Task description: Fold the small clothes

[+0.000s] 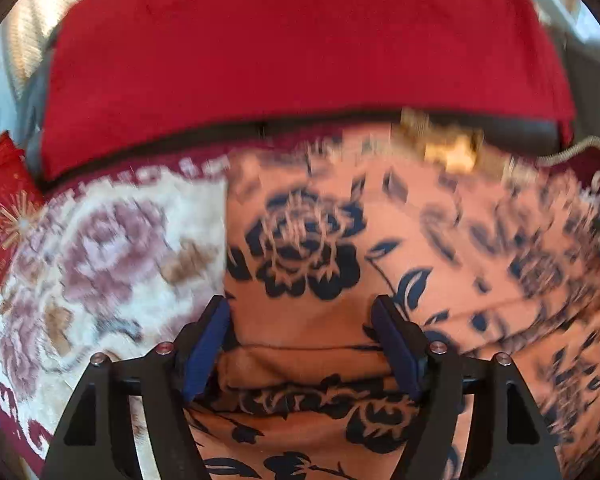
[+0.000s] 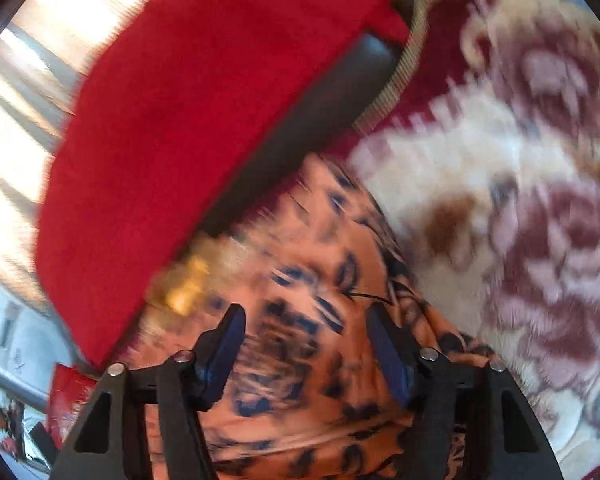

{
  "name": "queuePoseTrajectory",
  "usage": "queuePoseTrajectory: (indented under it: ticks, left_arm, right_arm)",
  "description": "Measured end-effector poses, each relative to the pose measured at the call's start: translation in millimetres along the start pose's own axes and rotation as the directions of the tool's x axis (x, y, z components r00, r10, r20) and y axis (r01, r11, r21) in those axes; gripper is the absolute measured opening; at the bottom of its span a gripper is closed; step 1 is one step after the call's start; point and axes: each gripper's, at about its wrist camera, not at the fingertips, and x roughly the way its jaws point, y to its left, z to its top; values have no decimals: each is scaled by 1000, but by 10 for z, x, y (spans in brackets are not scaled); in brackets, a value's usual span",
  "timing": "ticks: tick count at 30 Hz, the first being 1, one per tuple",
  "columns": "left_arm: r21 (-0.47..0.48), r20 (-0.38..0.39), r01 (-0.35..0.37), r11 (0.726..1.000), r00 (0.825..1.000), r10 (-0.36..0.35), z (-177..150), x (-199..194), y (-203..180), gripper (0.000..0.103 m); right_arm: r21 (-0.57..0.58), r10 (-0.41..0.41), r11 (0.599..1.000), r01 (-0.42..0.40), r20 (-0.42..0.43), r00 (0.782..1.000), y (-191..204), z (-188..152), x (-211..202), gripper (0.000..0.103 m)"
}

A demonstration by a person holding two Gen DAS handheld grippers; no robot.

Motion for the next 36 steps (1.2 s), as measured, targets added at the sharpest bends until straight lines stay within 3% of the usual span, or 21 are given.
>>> queuePoseTrajectory:
  ticks: [2,4,8,10,12,13,15,17,20,23,30,36]
  left_arm:
    - [-28,8,-10,1000,1000,10,1,0,35,83]
    - [-34,9,-13,999,1000,13,8,-19,39,83]
    - [12,57,-24,1000,998,24,9,-150,-52,84]
    - [35,71,-21,999,997,18,-4,-184,-110,89]
    - [32,55,-41,999,998,39,-19,-147,-107,93]
    - [21,44,-35,999,998,34,-15,-135,-87,93]
    - [-10,39,-19,1000,999,19,-22,-174,0,93]
    - [-19,43,-58,998,997,58,-60,-291,67,93]
    - [-36,109,-104,994,988,108,-166,-586,197,93]
    - [-93,138,-76,993,986,88,-401,-841,408,93]
    - [-213,73,-19,977,997,35,-1049,-1093,1068,93]
    - [-298,8,60,953,998,-60,-1407,-1183,1243,93]
  right_arm:
    - [-9,-5,1000,5,21,1000,39,-9,-98,57]
    - [-15,10,1000,-9,53,999,82,-33,-203,58]
    - [-74,120,991,-114,75,990,213,-119,-354,57]
    - [-117,106,988,-103,23,994,304,-137,-255,58]
    - [-103,34,994,-46,-110,993,246,-205,-25,59]
    - [-91,42,994,-54,-127,991,208,-230,8,59]
    - [-90,76,993,-83,-78,994,221,-225,-153,59]
    - [-88,105,990,-110,-59,993,205,-256,-299,59]
    - [-68,164,984,-165,-18,986,119,-317,-596,59]
    - [-96,191,978,-186,46,981,-1,-300,-883,70]
    - [-76,194,979,-187,110,975,-550,-549,-1567,71]
    - [8,216,976,-217,43,975,-878,-790,-1806,72]
